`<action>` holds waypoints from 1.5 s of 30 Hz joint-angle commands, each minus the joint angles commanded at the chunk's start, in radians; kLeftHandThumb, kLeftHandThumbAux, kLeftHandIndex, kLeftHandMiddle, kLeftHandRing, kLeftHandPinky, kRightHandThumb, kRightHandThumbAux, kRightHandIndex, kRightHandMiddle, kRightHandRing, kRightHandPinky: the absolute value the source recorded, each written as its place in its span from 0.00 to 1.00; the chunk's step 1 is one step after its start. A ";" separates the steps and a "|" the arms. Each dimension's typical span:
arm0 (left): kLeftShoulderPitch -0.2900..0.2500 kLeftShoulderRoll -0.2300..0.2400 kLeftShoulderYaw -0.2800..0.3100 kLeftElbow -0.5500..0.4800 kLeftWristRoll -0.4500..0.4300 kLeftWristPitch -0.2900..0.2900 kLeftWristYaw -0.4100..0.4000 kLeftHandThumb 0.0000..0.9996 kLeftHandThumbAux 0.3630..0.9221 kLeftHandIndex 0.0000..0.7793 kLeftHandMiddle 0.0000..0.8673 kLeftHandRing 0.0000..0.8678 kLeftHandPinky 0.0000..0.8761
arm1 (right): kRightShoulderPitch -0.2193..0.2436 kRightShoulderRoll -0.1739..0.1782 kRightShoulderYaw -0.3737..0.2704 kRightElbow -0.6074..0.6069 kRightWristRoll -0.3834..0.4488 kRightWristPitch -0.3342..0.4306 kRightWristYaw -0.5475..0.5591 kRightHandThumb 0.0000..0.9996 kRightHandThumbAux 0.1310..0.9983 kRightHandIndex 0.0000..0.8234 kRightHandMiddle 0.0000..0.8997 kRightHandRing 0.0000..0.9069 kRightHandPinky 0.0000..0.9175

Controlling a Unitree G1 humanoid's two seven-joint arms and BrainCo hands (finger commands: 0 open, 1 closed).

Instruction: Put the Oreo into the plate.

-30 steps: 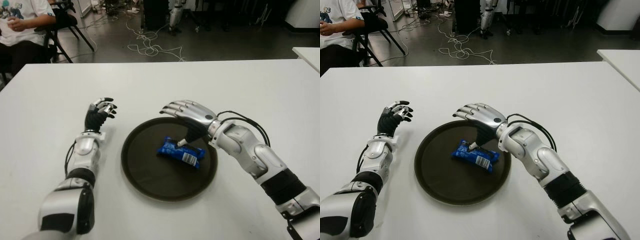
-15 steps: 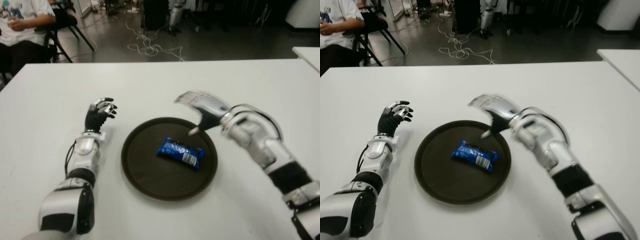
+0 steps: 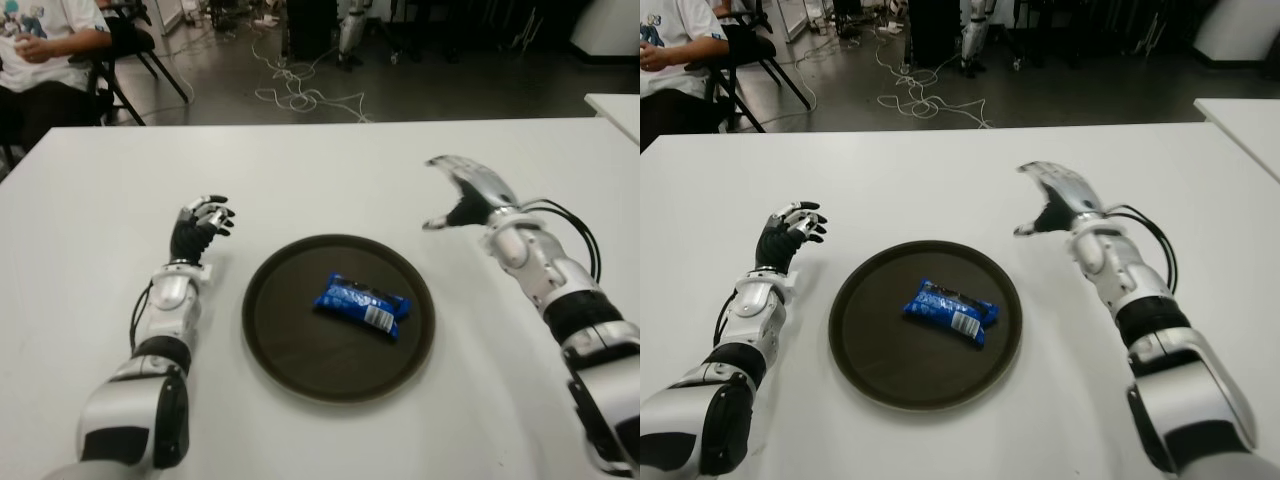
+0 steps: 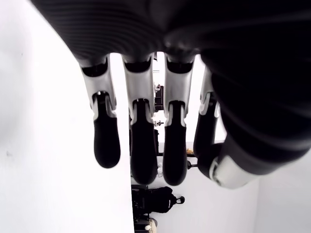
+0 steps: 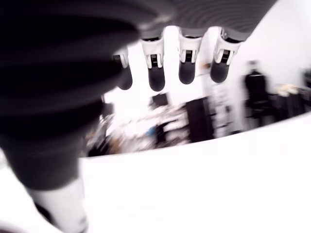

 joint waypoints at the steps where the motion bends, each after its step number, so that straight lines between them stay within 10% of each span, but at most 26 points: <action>1: -0.001 0.000 0.000 0.000 0.001 0.001 0.001 0.83 0.56 0.49 0.58 0.58 0.56 | -0.002 0.008 -0.030 0.014 0.038 0.008 0.026 0.00 0.78 0.22 0.26 0.26 0.26; 5: 0.000 0.001 -0.003 -0.001 0.002 -0.002 -0.002 0.83 0.56 0.49 0.59 0.58 0.56 | -0.009 0.013 -0.159 0.074 0.175 0.076 0.118 0.00 0.77 0.24 0.29 0.31 0.33; 16: -0.004 0.005 -0.003 -0.001 0.003 0.004 -0.008 0.83 0.56 0.48 0.60 0.59 0.57 | -0.044 0.016 -0.240 0.103 0.265 0.129 0.158 0.00 0.76 0.26 0.33 0.36 0.39; 45: -0.005 0.005 0.002 -0.001 -0.001 0.008 -0.013 0.83 0.56 0.49 0.58 0.58 0.55 | -0.029 0.019 -0.102 0.102 0.139 0.102 0.090 0.00 0.76 0.25 0.30 0.32 0.31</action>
